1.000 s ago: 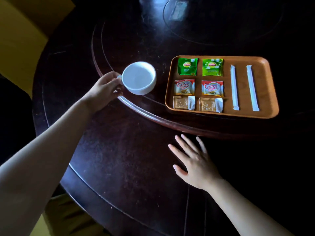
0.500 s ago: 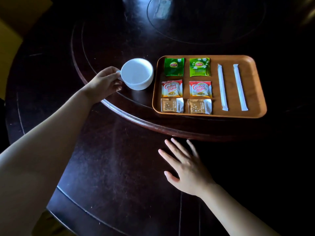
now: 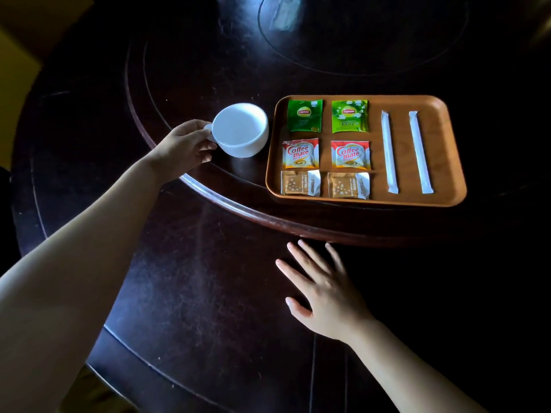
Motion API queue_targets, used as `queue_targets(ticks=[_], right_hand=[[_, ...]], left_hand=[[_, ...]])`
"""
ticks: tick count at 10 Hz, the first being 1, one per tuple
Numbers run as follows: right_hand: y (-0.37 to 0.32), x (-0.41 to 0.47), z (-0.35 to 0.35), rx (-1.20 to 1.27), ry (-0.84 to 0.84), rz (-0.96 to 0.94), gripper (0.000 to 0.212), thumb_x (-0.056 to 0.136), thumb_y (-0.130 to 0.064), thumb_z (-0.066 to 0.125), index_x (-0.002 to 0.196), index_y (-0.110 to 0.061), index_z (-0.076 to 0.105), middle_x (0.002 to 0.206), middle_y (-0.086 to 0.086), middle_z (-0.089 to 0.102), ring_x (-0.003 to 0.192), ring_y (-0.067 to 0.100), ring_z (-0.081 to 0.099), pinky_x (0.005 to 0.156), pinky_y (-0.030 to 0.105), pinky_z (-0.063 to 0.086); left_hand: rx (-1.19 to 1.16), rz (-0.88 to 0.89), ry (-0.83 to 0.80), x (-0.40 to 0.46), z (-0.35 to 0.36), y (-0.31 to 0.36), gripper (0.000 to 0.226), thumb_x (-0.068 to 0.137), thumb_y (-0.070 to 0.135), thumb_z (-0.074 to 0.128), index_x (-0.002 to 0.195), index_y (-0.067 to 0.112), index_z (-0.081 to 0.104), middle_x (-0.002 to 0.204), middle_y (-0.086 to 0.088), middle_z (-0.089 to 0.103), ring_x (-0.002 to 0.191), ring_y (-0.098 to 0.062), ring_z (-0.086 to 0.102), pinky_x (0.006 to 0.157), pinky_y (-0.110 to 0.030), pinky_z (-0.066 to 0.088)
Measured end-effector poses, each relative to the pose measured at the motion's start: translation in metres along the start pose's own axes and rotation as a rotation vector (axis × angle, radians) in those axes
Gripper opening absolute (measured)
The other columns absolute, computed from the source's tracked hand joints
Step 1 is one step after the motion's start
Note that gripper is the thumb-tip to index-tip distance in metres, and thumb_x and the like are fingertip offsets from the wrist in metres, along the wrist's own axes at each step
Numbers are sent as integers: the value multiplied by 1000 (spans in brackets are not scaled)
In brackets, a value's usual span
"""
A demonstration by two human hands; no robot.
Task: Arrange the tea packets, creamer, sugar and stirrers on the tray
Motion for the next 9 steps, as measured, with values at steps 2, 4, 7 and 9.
queue_targets(ticks=[2,4,7,9], right_hand=[[0,-1,1,-36,-16,1,59,83,-50,43,140,-31,37,152,4,33,142,19,22,111,52,13],[-2,-1,-3,-58,-14,1,59,84,-50,41,139,-31,38,151,4,35,142,20,25,110,52,14],[-5,-2,0,-80,-101,40,58,84,-47,37,138,-27,42,149,8,37,140,23,28,113,51,13],[-23,-11,-13,-48,-309,212,58,94,-38,42,146,-25,22,158,6,12,145,23,6,114,48,12]], left_hand=[[93,99,579,-63,-41,3,19,83,16,48,92,20,64,86,6,66,63,-4,57,56,-21,44],[634,244,738,-155,-1,-11,19,82,18,48,91,15,64,87,-4,66,77,-19,59,73,-29,44],[1165,-18,317,-222,78,-90,55,76,41,38,118,12,59,119,-12,60,108,-35,55,86,-45,49],[1186,-202,163,-247,79,-112,55,86,32,51,138,20,37,151,-8,30,137,-26,27,108,-40,31]])
Point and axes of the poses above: each hand's wrist, its own x-axis towards the middle knuckle, its own z-axis out of the palm, y = z × x, the point moved 9 cm from there along x, towards the middle knuckle
